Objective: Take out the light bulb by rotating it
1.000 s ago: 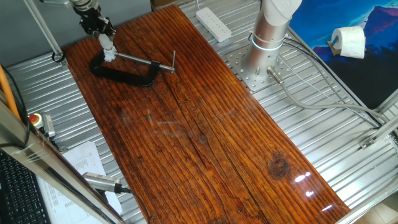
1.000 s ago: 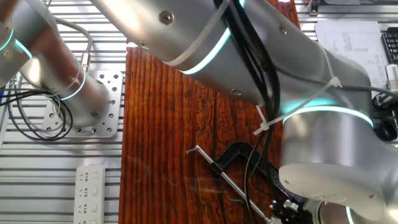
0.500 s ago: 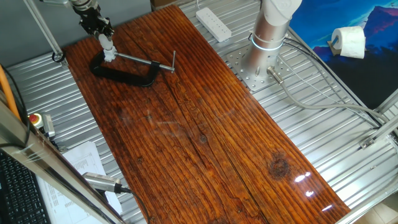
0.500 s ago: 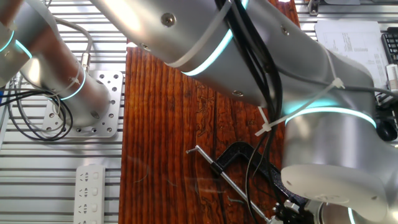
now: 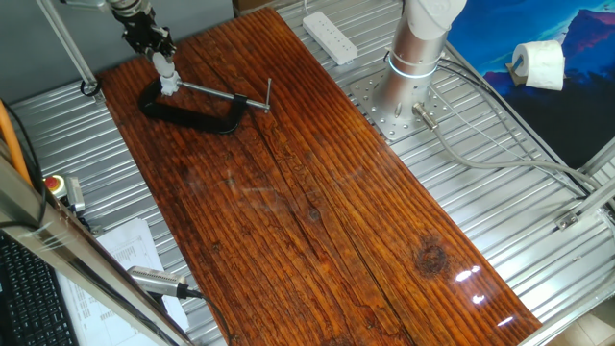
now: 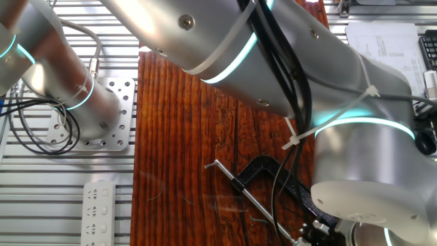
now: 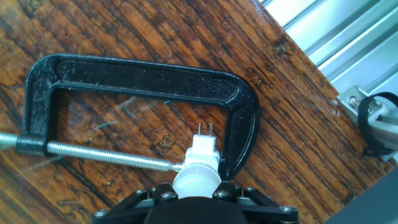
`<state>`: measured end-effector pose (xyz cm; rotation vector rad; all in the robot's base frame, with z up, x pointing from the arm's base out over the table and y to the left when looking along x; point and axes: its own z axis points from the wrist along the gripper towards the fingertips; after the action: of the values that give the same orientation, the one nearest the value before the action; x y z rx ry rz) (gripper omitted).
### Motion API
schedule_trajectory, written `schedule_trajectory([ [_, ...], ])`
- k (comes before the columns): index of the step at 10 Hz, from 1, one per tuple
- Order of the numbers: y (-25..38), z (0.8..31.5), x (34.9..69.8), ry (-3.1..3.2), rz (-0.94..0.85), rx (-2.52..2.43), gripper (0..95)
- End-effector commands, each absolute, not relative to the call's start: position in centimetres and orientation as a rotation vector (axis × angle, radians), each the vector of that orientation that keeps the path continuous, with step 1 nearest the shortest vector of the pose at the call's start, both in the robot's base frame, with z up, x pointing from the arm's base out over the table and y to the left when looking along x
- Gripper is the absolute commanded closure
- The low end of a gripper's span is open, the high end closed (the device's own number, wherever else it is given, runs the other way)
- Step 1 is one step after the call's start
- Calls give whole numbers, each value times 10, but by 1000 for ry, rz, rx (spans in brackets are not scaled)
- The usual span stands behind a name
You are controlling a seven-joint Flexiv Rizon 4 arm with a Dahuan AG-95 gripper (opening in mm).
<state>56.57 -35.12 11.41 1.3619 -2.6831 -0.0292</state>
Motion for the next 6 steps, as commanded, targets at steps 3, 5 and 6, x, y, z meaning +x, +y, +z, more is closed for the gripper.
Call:
schedule_trajectory([
  [3, -352, 114, 565, -2534, -29, 1606, 760],
  [5, -352, 114, 565, -2474, -37, 1702, 760],
  [6, -351, 114, 565, -2404, -45, 1801, 760],
])
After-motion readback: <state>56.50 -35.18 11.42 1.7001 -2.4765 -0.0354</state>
